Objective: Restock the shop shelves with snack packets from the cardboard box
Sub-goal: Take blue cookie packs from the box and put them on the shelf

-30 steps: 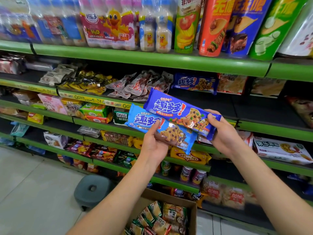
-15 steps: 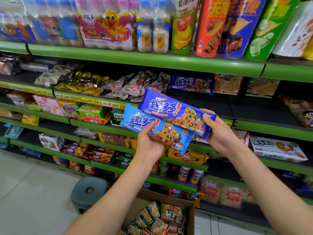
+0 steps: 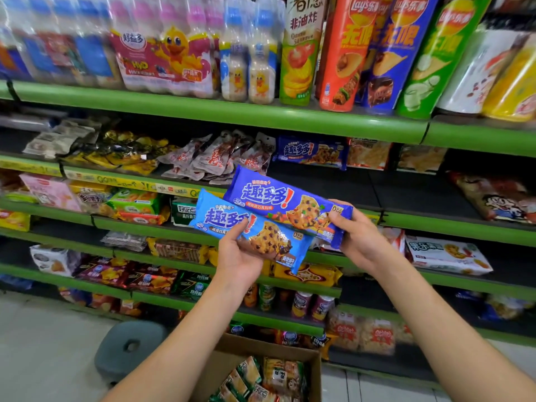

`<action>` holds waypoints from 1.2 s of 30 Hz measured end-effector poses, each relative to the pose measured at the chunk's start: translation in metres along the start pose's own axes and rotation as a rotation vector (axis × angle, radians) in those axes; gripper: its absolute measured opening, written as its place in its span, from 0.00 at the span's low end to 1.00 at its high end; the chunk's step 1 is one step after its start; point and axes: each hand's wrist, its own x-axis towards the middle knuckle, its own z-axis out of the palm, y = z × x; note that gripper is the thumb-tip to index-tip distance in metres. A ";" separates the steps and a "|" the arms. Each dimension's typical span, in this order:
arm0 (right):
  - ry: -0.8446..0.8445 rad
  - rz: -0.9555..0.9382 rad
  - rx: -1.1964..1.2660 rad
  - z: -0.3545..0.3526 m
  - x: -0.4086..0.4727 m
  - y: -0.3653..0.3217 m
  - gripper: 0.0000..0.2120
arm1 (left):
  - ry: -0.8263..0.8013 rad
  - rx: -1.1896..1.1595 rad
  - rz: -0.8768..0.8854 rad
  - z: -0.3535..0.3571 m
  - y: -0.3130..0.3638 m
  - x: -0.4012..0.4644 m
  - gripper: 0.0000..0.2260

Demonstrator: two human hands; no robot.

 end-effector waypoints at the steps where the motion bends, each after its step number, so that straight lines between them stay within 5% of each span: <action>1: 0.027 -0.008 0.007 -0.002 0.001 -0.001 0.13 | -0.004 0.005 -0.009 0.001 0.000 0.002 0.22; 13: 0.186 0.001 -0.103 -0.059 0.086 -0.053 0.05 | 0.104 0.077 0.041 0.012 -0.004 0.041 0.19; 19: 0.184 0.052 -0.185 -0.080 0.172 -0.063 0.05 | 0.146 0.073 0.100 0.034 -0.010 0.063 0.09; 26: 0.196 0.074 -0.128 -0.079 0.243 -0.045 0.19 | 0.186 0.054 0.158 0.054 -0.019 0.089 0.08; 32: 0.309 -0.097 -0.595 -0.093 0.264 -0.038 0.27 | 0.179 0.032 0.159 0.056 -0.029 0.095 0.21; 36: 0.344 -0.160 -0.818 -0.096 0.264 -0.034 0.28 | 0.158 0.060 0.154 0.051 -0.031 0.092 0.18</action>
